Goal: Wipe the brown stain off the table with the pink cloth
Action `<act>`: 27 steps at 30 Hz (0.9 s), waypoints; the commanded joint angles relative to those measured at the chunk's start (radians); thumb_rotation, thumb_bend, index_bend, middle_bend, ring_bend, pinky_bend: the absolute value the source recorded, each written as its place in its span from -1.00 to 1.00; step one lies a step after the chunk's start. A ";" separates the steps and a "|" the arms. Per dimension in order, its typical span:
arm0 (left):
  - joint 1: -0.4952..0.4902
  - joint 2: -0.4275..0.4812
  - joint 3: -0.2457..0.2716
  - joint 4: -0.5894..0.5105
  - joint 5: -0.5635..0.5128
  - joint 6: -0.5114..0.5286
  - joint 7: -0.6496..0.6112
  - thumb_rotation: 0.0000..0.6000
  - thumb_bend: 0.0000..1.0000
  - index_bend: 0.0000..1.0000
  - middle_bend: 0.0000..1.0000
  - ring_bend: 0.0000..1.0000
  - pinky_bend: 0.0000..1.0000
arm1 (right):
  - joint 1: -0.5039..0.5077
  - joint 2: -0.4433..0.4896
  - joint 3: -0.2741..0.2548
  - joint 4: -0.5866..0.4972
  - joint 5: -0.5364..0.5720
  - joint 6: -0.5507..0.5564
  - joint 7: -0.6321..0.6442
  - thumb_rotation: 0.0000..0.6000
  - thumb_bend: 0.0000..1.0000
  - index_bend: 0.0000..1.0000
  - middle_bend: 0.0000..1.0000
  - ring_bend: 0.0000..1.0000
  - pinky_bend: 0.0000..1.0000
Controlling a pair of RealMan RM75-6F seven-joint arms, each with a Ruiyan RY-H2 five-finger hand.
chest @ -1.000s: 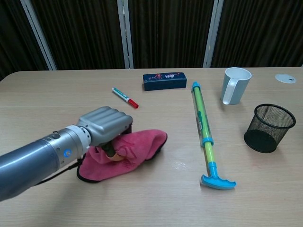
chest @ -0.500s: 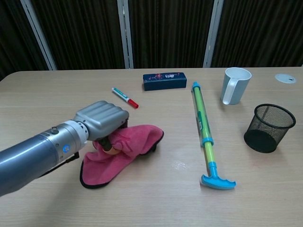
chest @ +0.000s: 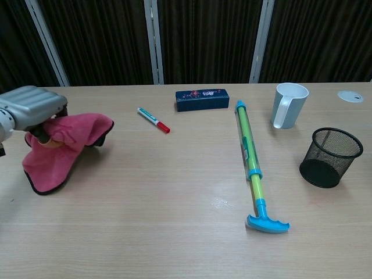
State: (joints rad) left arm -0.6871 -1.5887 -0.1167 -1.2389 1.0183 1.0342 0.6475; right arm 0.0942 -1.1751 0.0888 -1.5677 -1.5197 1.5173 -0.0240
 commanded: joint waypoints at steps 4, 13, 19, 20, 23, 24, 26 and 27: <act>0.034 0.117 -0.055 -0.071 0.015 0.066 -0.082 1.00 -0.18 0.76 0.26 0.13 0.20 | 0.003 -0.005 0.000 0.000 -0.001 -0.003 -0.010 1.00 -1.00 -1.00 -1.00 -1.00 -1.00; 0.036 0.194 -0.091 -0.150 0.024 0.080 -0.121 1.00 -0.23 0.63 0.11 0.03 0.15 | 0.003 -0.006 0.000 0.001 -0.001 -0.002 -0.010 1.00 -1.00 -1.00 -1.00 -1.00 -1.00; 0.026 0.212 -0.076 -0.200 -0.031 0.007 -0.103 1.00 -0.91 -0.48 -0.94 -0.92 -0.74 | 0.002 -0.006 0.001 0.003 -0.004 0.004 -0.010 1.00 -1.00 -1.00 -1.00 -1.00 -1.00; 0.024 0.213 -0.073 -0.209 -0.031 0.003 -0.100 1.00 -0.97 -0.69 -1.00 -1.00 -0.88 | 0.002 -0.006 0.001 0.004 -0.003 0.004 -0.010 1.00 -1.00 -1.00 -1.00 -1.00 -1.00; 0.023 0.217 -0.067 -0.231 -0.022 0.008 -0.097 1.00 -1.00 -0.94 -1.00 -1.00 -1.00 | 0.001 -0.006 0.001 0.005 0.001 0.002 -0.009 1.00 -1.00 -1.00 -1.00 -1.00 -1.00; 0.023 0.219 -0.067 -0.237 -0.021 0.011 -0.098 1.00 -1.00 -0.97 -1.00 -1.00 -1.00 | 0.001 -0.005 0.002 0.005 0.001 0.002 -0.008 1.00 -1.00 -1.00 -1.00 -1.00 -1.00; 0.030 0.228 -0.070 -0.263 -0.022 0.026 -0.105 1.00 -1.00 -0.98 -1.00 -1.00 -1.00 | 0.000 -0.004 0.002 0.006 0.003 0.003 -0.005 1.00 -1.00 -1.00 -1.00 -1.00 -1.00; 0.037 0.235 -0.074 -0.281 -0.025 0.037 -0.114 1.00 -1.00 -0.98 -1.00 -1.00 -1.00 | 0.000 -0.004 0.002 0.007 0.004 0.003 -0.004 1.00 -1.00 -1.00 -1.00 -1.00 -1.00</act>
State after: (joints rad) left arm -0.6584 -1.3640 -0.1867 -1.4978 0.9954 1.0563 0.5434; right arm 0.0940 -1.1794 0.0907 -1.5613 -1.5163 1.5199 -0.0287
